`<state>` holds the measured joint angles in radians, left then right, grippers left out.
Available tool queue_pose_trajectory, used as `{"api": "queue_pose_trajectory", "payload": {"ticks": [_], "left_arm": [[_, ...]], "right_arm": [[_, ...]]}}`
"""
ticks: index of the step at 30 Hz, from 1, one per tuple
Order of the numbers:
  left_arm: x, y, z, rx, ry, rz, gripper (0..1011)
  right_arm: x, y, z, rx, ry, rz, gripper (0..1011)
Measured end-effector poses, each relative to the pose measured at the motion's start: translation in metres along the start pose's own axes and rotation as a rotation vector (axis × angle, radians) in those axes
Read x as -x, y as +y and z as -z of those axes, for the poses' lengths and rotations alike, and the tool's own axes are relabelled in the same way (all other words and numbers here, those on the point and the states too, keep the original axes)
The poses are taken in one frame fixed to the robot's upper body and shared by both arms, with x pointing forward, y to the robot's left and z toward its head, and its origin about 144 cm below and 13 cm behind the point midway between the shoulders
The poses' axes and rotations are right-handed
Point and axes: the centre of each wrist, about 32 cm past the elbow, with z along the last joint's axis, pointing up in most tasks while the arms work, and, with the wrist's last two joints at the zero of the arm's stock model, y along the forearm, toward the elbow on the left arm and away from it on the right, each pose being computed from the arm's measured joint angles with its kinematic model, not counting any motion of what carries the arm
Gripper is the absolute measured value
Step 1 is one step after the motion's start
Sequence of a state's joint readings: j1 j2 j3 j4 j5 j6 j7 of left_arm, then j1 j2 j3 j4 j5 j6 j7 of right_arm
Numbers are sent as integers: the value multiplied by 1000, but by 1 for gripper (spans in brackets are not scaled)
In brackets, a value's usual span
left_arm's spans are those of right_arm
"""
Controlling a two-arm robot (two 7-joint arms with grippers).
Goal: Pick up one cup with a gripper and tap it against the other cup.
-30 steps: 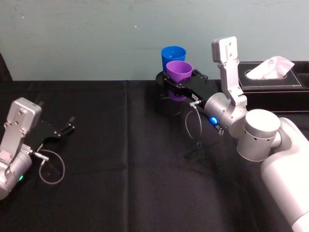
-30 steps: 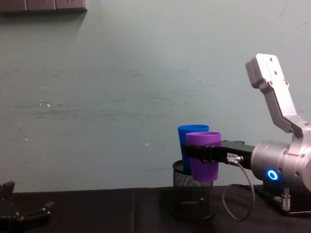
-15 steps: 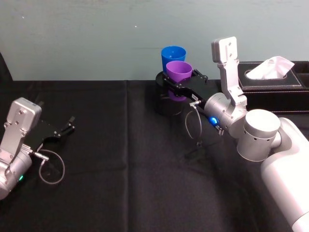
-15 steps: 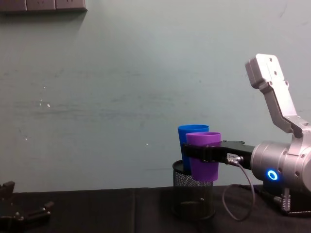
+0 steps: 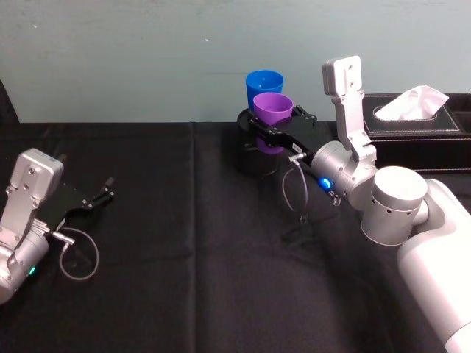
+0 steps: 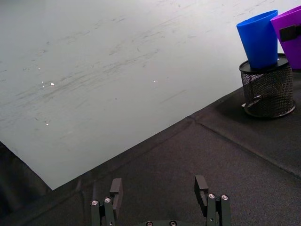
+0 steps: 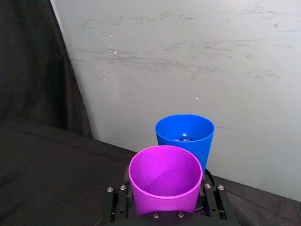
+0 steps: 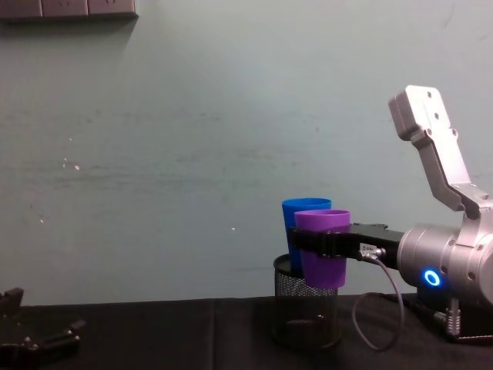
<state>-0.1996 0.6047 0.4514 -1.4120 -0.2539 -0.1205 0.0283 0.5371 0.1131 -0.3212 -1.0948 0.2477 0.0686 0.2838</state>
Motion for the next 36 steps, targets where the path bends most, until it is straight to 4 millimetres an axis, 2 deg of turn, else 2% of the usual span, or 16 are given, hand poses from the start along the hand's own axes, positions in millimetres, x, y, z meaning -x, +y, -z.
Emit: {"api": "queue_pose_trajectory", "payload": {"ticks": [36], "left_arm": [[0, 0, 0, 0, 0, 0, 1000]], "right_arm": [[0, 0, 0, 0, 0, 0, 734]]}}
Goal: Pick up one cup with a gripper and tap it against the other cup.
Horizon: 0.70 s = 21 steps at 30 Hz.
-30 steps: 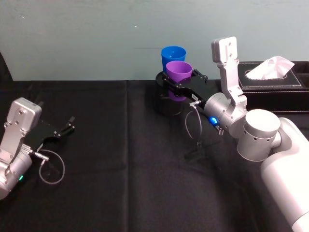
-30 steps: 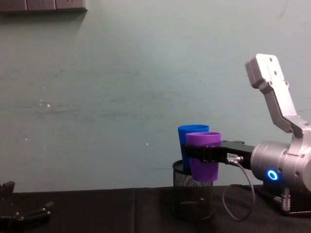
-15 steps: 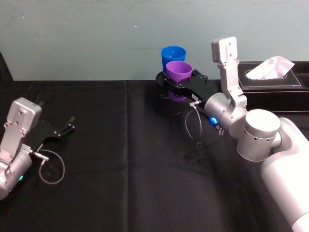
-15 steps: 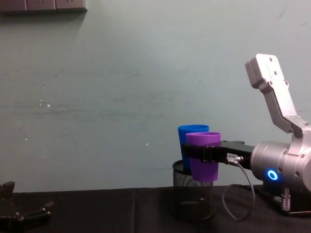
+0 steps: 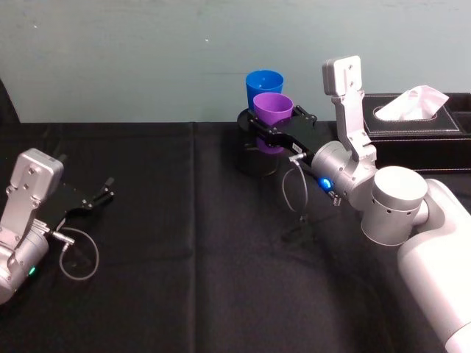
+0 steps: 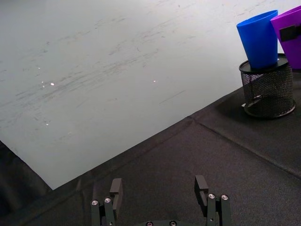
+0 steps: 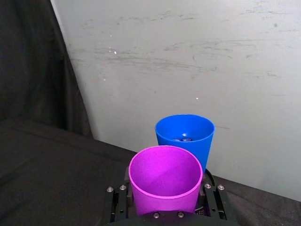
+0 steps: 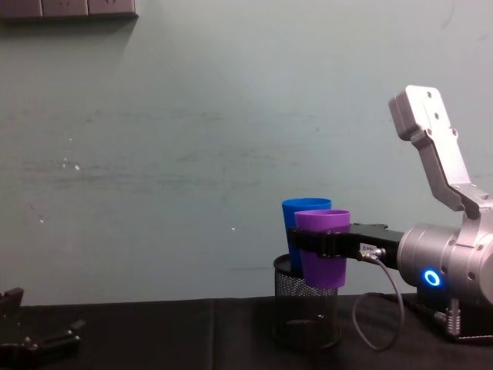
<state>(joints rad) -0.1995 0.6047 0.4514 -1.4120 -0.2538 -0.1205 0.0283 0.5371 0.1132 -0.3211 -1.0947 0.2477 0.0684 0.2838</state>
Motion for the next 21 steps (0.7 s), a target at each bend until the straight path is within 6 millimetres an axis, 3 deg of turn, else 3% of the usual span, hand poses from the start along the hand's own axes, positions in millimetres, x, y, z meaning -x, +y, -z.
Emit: {"api": "queue_pose_trajectory", "payload": {"ticks": [21], "left_arm": [[0, 0, 0, 0, 0, 0, 1000]], "right_arm": [[0, 0, 0, 0, 0, 0, 734]]}}
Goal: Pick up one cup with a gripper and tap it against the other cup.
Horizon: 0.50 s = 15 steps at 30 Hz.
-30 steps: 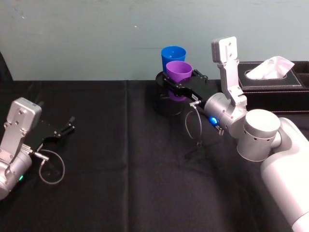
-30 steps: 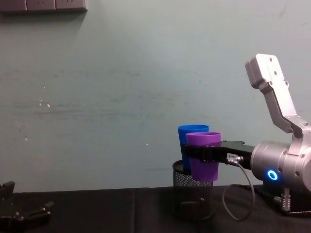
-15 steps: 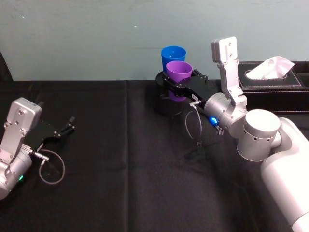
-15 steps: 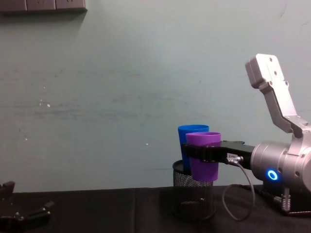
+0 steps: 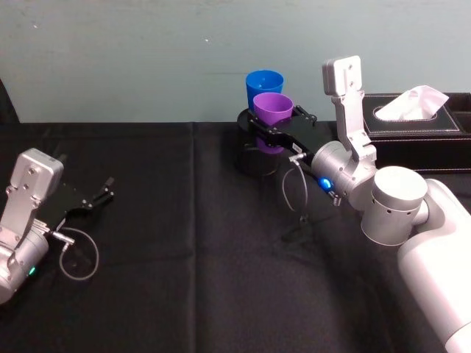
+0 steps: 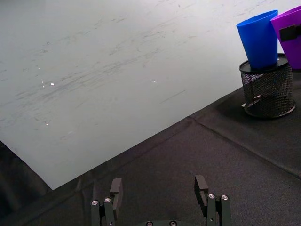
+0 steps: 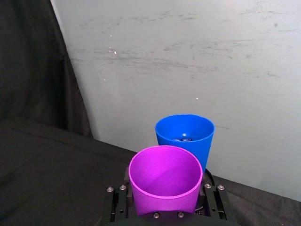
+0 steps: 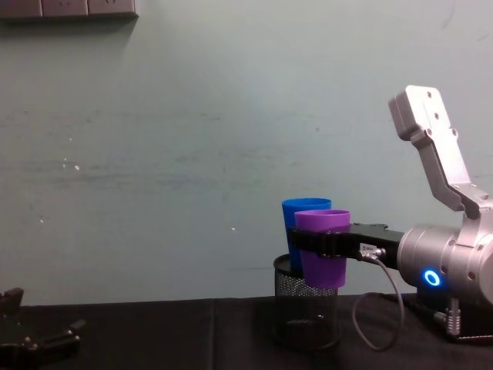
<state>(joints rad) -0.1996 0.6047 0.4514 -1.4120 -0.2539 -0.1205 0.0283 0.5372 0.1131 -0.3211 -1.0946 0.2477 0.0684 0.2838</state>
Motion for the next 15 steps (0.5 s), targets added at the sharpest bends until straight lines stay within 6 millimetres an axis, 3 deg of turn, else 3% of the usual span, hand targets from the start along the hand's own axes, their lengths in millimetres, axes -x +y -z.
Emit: {"api": "queue_pose_trajectory", "payload": {"ticks": [15], "left_arm": [[0, 0, 0, 0, 0, 0, 1000]], "right_arm": [[0, 0, 0, 0, 0, 0, 734]]}}
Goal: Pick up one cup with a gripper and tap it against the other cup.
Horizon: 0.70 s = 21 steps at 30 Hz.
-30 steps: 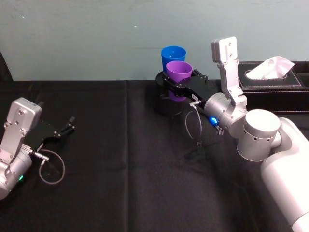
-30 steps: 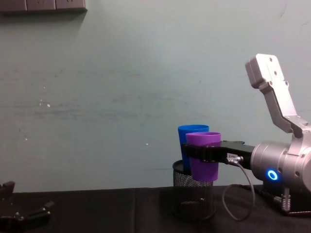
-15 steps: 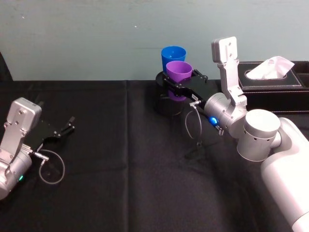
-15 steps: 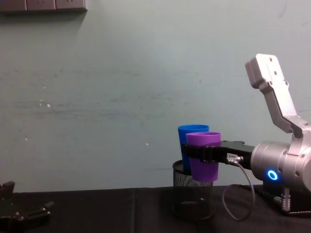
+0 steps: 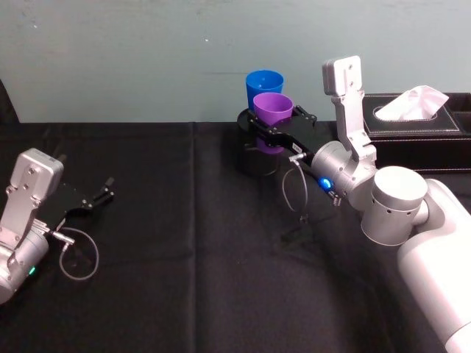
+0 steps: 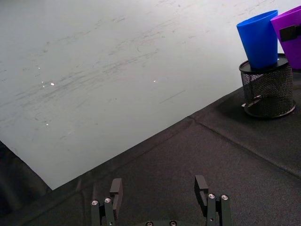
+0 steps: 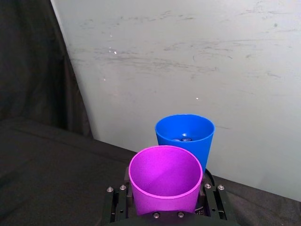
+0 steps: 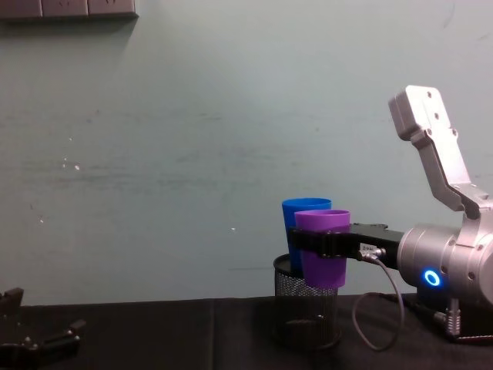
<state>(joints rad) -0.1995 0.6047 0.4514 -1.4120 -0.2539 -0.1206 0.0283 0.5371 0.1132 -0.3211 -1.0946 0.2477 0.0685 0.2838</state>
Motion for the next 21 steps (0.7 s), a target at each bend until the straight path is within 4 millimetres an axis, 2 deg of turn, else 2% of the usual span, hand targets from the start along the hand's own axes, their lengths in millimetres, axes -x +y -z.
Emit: {"api": "queue_pose_trajectory", "payload": {"ticks": [21], "left_arm": [[0, 0, 0, 0, 0, 0, 1000]], "right_arm": [[0, 0, 0, 0, 0, 0, 734]]}}
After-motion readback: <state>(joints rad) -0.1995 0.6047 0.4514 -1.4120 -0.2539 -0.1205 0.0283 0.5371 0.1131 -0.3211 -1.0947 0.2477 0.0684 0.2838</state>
